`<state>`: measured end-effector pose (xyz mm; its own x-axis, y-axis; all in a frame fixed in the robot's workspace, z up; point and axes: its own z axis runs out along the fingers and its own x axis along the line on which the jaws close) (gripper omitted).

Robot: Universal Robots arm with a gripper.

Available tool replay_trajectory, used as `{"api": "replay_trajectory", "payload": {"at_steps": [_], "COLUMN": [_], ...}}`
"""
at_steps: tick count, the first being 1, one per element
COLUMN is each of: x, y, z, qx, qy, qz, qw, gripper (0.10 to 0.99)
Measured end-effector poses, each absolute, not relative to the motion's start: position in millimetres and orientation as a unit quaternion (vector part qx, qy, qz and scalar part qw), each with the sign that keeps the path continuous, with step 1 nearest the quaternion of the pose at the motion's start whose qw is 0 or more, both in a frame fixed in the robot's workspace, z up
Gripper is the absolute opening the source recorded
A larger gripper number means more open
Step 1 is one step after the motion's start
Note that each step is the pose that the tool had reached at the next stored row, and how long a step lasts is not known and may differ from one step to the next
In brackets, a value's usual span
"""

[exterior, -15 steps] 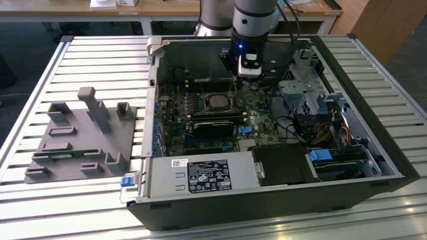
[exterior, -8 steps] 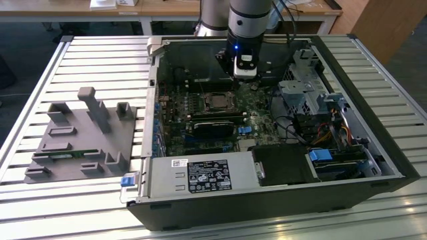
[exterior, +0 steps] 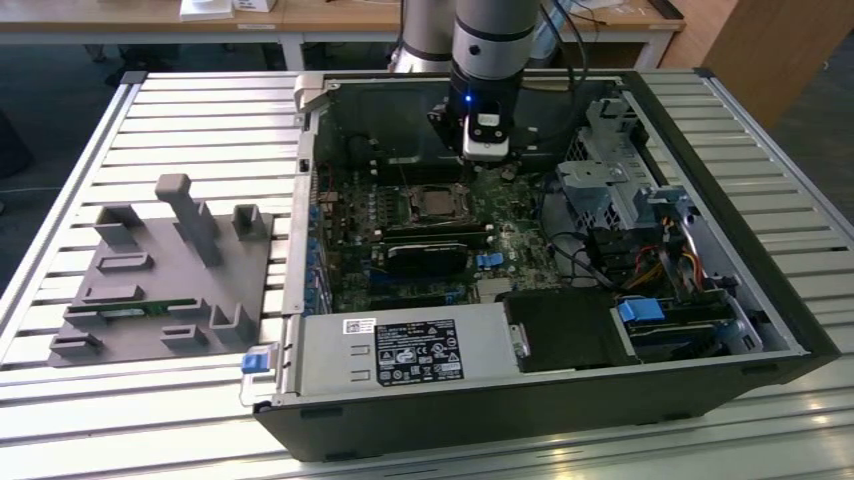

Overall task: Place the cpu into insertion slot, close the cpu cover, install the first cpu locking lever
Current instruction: 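Place the cpu into insertion slot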

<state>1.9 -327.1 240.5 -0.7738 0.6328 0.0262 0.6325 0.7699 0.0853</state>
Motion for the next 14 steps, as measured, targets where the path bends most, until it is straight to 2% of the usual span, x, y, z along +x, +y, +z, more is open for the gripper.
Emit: {"api": "replay_trajectory", "payload": {"at_steps": [14], "x": [-17], "y": [-327], "z": [230], "qx": [0.353], "qy": [0.934], "qz": [0.044], "qw": [0.002], "gripper": [0.106]}}
